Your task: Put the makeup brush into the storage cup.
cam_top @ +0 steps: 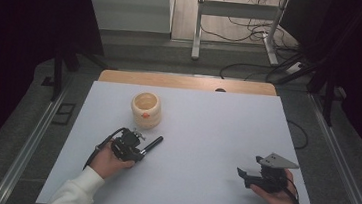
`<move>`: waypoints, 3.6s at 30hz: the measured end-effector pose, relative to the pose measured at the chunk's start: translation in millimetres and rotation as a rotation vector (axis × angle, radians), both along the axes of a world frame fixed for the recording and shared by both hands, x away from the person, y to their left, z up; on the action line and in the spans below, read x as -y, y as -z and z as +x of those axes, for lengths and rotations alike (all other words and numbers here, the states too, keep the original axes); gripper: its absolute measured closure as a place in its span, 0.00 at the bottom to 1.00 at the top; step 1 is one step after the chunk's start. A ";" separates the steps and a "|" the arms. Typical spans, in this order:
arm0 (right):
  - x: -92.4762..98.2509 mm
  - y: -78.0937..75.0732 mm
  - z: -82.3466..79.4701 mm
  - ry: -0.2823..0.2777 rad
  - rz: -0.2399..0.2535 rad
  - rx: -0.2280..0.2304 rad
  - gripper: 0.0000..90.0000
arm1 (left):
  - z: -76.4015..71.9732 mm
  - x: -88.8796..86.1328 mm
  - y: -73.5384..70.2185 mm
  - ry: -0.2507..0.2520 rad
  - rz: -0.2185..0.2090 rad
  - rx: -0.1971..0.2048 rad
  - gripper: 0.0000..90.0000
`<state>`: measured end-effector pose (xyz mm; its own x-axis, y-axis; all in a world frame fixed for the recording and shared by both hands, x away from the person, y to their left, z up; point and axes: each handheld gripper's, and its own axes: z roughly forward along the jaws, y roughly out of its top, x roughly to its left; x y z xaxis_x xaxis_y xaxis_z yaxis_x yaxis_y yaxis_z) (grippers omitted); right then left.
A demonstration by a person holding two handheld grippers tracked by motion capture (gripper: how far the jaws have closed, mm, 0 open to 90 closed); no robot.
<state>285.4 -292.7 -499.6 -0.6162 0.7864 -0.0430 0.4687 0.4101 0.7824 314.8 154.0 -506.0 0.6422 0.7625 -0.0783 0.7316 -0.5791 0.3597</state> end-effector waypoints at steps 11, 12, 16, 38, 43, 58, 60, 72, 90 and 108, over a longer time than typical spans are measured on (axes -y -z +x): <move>0.0 0.0 -0.1 0.001 -0.001 0.000 0.21 | -0.5 0.8 -11.2 0.034 -0.029 0.026 0.79; -0.1 0.0 -0.1 0.001 -0.001 0.000 0.21 | -0.7 1.0 -12.2 0.038 -0.029 0.028 0.79; -0.2 0.0 -0.1 0.001 -0.001 0.000 0.21 | -1.6 2.2 -16.2 0.050 -0.034 0.036 0.79; -1.4 0.7 -0.3 -0.002 -0.003 -0.001 0.21 | -2.7 22.1 -32.1 0.138 -0.033 0.083 0.79; -1.6 1.2 -0.1 -0.002 -0.004 0.000 0.21 | -2.4 28.6 -33.4 0.148 -0.035 0.092 0.79; -1.3 1.5 0.0 -0.001 -0.008 -0.001 0.21 | 0.7 43.7 -36.5 0.202 -0.029 0.111 0.79; -1.3 1.5 0.0 -0.001 -0.008 -0.001 0.21 | 0.9 45.6 -36.4 0.205 -0.034 0.115 0.79; -2.1 1.6 -0.1 -0.001 -0.013 0.003 0.21 | 1.2 56.0 -36.9 0.235 -0.038 0.121 0.79; -6.0 0.9 -0.7 -0.008 -0.029 0.011 0.20 | 2.8 69.4 -37.9 0.267 -0.039 0.129 0.79; -17.1 -3.9 -1.6 -0.032 -0.072 0.043 0.19 | 4.4 79.6 -42.3 0.294 -0.041 0.139 0.79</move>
